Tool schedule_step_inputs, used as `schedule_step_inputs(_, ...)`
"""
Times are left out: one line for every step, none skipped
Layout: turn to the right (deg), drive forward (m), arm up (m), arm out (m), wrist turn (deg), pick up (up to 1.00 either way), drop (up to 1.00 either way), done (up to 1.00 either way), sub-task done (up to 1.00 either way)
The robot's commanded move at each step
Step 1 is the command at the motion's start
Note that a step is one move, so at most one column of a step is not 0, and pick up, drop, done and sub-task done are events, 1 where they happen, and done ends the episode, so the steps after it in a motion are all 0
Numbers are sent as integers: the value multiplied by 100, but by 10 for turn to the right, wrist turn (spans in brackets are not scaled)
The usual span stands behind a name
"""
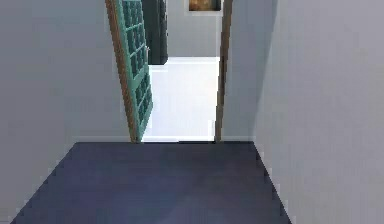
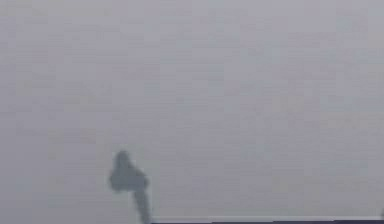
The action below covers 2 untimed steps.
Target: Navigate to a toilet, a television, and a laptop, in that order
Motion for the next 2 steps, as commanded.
schedule_step_inputs(0, 100, 0, 0, 0, 0, 0, 0, 0)
schedule_step_inputs(0, 100, 0, 0, 0, 0, 0, 0, 0)
